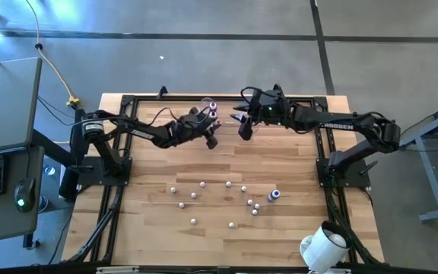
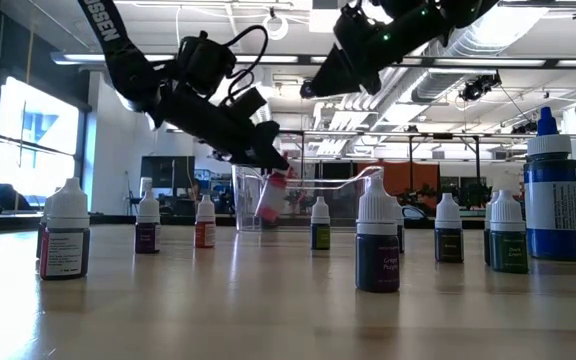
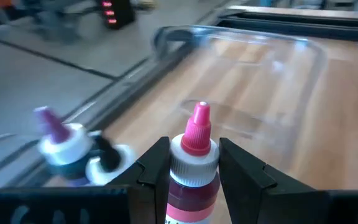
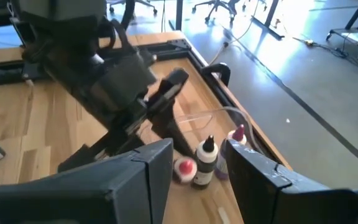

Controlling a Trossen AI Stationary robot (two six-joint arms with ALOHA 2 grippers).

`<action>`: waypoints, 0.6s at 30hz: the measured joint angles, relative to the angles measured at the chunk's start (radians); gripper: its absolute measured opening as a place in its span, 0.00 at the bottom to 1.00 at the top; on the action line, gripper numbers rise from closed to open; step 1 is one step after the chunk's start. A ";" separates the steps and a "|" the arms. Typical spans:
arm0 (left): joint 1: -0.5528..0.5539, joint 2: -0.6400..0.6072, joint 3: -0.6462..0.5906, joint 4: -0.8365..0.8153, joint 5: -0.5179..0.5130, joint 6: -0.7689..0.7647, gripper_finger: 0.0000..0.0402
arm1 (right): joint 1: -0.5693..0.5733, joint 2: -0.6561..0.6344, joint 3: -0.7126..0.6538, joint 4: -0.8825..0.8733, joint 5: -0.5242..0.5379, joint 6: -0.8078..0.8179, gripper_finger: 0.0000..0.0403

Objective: Pick & Place food coloring
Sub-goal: Put the pink food coloring into the transparent bin

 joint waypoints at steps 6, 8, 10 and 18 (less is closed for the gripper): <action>-0.002 0.006 0.002 -0.015 -0.011 -0.055 0.26 | 0.000 0.000 0.000 -0.057 -0.012 0.039 0.35; -0.002 0.014 0.004 -0.013 -0.008 -0.061 0.26 | 0.000 0.010 0.000 -0.092 -0.005 0.056 0.35; -0.002 0.021 -0.002 -0.010 -0.006 -0.068 0.26 | 0.000 0.029 0.000 -0.119 0.015 0.065 0.35; -0.002 0.019 0.000 0.020 0.037 -0.072 0.26 | -0.003 0.180 0.001 -0.009 0.070 0.105 0.35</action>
